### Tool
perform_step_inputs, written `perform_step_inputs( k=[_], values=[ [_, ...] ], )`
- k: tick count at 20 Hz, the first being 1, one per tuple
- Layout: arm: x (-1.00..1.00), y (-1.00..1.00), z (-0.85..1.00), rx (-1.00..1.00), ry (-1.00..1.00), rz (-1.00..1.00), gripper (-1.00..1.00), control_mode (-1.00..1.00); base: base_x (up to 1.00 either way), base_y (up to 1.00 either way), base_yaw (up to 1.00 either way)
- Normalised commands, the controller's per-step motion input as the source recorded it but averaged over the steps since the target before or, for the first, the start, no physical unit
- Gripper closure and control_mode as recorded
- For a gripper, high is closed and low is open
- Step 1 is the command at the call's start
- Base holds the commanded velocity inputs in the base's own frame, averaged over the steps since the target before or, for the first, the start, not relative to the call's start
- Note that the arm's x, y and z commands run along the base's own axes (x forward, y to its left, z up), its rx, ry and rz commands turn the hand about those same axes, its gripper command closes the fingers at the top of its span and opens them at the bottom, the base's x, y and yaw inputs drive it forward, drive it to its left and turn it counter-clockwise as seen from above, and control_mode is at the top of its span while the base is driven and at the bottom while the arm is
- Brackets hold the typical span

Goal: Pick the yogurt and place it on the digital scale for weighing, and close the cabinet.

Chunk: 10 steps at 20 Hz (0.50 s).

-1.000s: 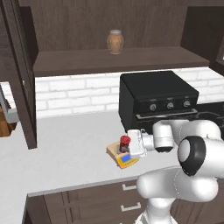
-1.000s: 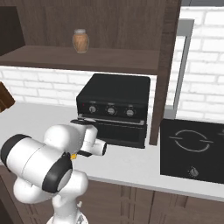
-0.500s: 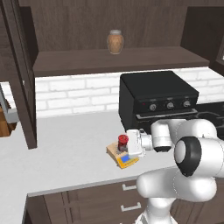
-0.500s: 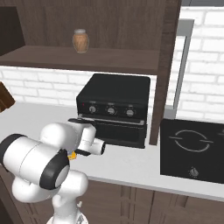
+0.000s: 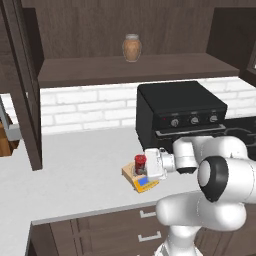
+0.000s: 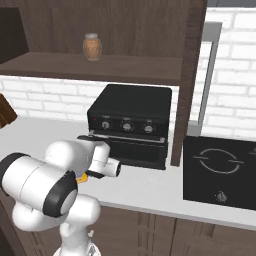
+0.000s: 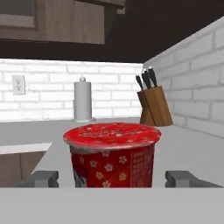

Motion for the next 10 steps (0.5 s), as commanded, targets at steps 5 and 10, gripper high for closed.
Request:
perform_step_inputs(
  k=[5, 10],
  values=[
    [-0.02, -0.30, 0.00, 0.00, 0.01, -0.02, -1.00, -1.00, 0.00, 0.00, 0.00],
    [-0.37, -0.33, 0.00, 0.00, -0.01, -0.03, -1.00, -1.00, 0.00, 0.00, 0.00]
  ],
)
